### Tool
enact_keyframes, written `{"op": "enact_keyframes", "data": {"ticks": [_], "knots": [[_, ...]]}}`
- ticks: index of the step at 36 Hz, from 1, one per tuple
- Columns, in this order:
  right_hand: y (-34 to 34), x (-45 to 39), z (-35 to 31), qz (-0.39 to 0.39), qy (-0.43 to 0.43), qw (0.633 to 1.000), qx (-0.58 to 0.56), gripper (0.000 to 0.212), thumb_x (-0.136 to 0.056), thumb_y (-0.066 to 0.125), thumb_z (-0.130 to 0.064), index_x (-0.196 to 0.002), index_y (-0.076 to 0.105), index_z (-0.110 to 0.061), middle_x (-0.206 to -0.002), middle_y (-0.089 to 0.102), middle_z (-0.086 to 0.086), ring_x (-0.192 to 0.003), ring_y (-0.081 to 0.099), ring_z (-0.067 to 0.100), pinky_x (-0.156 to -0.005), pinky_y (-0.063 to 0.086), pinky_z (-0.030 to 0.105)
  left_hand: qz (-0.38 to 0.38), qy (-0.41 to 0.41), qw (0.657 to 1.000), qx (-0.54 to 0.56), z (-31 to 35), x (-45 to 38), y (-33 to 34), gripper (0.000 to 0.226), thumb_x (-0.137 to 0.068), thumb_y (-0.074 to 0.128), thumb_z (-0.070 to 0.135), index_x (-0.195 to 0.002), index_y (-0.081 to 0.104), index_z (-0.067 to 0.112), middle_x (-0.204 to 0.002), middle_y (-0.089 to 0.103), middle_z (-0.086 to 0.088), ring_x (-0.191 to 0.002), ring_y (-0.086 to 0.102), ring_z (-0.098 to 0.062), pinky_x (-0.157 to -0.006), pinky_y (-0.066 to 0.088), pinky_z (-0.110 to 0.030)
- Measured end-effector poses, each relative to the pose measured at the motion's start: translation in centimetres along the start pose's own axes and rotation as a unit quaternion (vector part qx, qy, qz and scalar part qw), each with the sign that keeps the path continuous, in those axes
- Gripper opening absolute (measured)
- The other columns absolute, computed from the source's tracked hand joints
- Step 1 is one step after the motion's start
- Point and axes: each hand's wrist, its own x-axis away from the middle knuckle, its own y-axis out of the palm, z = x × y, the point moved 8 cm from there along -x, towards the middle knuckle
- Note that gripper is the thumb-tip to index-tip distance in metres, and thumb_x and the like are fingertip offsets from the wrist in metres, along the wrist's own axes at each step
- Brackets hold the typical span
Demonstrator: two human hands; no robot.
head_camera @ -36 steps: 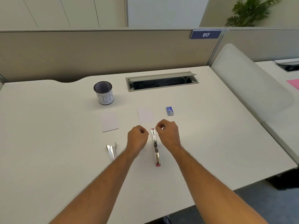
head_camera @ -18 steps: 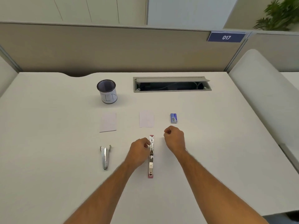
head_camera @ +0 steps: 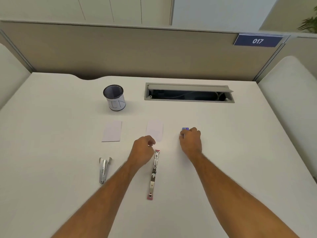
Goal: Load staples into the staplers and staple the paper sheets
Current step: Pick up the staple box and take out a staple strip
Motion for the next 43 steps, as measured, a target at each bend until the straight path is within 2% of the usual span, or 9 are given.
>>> {"op": "enact_keyframes", "data": {"ticks": [7,9,11,16,22,30,33,36,43], "knots": [[-1.5,1.0,0.5,0.046,-0.003,0.995,-0.085,0.017,-0.1,0.05,-0.006,-0.116,0.052,-0.011,-0.107,0.06,0.011,-0.102,0.049,0.029,-0.064,0.042,0.034,0.017,-0.022,0.996,0.088,1.4,-0.4,1.0,0.012,-0.094,0.061,0.008,-0.1,0.071,0.009,-0.089,0.067,0.003,-0.085,0.063,-0.019,-0.065,0.049,-0.01],[-2.0,1.6,0.5,0.048,-0.005,0.989,-0.139,0.029,-0.095,0.056,-0.004,-0.121,0.05,-0.014,-0.109,0.06,0.01,-0.102,0.05,0.028,-0.067,0.044,0.034,0.012,-0.032,0.992,0.124,1.8,-0.3,1.7,0.007,-0.094,0.065,0.014,-0.096,0.07,0.01,-0.088,0.07,-0.001,-0.089,0.069,-0.026,-0.081,0.06,-0.03],[-2.3,2.3,0.3,0.046,-0.008,0.98,-0.194,0.043,-0.091,0.062,-0.003,-0.129,0.048,-0.017,-0.113,0.057,0.01,-0.105,0.052,0.028,-0.075,0.051,0.037,-0.003,-0.056,0.983,0.175,2.2,-0.3,2.6,0.01,-0.093,0.07,0.022,-0.095,0.07,0.013,-0.089,0.074,-0.007,-0.089,0.075,-0.027,-0.09,0.061,-0.046],[-3.6,4.1,0.2,0.077,-0.018,0.956,-0.283,0.056,-0.087,0.068,-0.006,-0.134,0.045,-0.025,-0.114,0.058,0.006,-0.103,0.057,0.023,-0.077,0.053,0.03,-0.03,-0.074,0.96,0.269,4.4,-0.8,4.4,0.032,-0.088,0.077,0.04,-0.111,0.069,0.019,-0.091,0.077,-0.007,-0.084,0.079,-0.021,-0.094,0.061,-0.045],[-4.7,6.2,-0.4,0.099,-0.032,0.941,-0.323,0.044,-0.094,0.068,-0.025,-0.13,0.044,-0.033,-0.109,0.06,0.002,-0.099,0.061,0.015,-0.071,0.047,0.014,-0.077,-0.064,0.94,0.325,7.3,-1.3,5.9,0.033,-0.085,0.08,0.022,-0.114,0.064,0.021,-0.099,0.078,-0.016,-0.089,0.077,-0.027,-0.09,0.063,-0.041],[-5.1,8.0,0.5,0.137,-0.005,0.931,-0.339,0.043,-0.09,0.067,-0.02,-0.127,0.047,-0.031,-0.106,0.067,-0.002,-0.1,0.059,0.01,-0.069,0.044,0.003,-0.077,-0.064,0.931,0.35,8.5,-0.4,7.2,0.026,-0.083,0.078,0.0,-0.098,0.06,0.011,-0.095,0.077,-0.025,-0.088,0.078,-0.035,-0.082,0.063,-0.042],[-5.1,8.7,0.8,0.151,-0.005,0.926,-0.347,0.045,-0.088,0.071,-0.018,-0.126,0.051,-0.028,-0.105,0.067,-0.004,-0.105,0.06,0.016,-0.075,0.048,0.011,-0.069,-0.066,0.928,0.36,8.5,-0.3,7.3,0.027,-0.081,0.078,-0.002,-0.097,0.059,0.009,-0.096,0.076,-0.027,-0.089,0.078,-0.038,-0.083,0.064,-0.044],[-5.4,9.2,1.2,0.161,-0.001,0.919,-0.36,0.044,-0.087,0.072,-0.018,-0.125,0.053,-0.026,-0.104,0.068,-0.003,-0.1,0.064,0.019,-0.083,0.057,0.033,-0.074,-0.061,0.922,0.375,8.8,-0.1,7.1,0.03,-0.08,0.082,-0.001,-0.097,0.059,0.006,-0.092,0.075,-0.027,-0.085,0.078,-0.038,-0.081,0.064,-0.041],[-5.8,10.2,1.6,0.177,0.013,0.904,-0.39,0.04,-0.087,0.073,-0.018,-0.122,0.055,-0.024,-0.102,0.067,-0.004,-0.091,0.068,0.018,-0.08,0.06,0.038,-0.069,-0.058,0.92,0.382,9.1,0.2,7.0,0.026,-0.077,0.086,0.0,-0.091,0.064,0.002,-0.088,0.076,-0.023,-0.077,0.078,-0.031,-0.077,0.065,-0.039]]}}
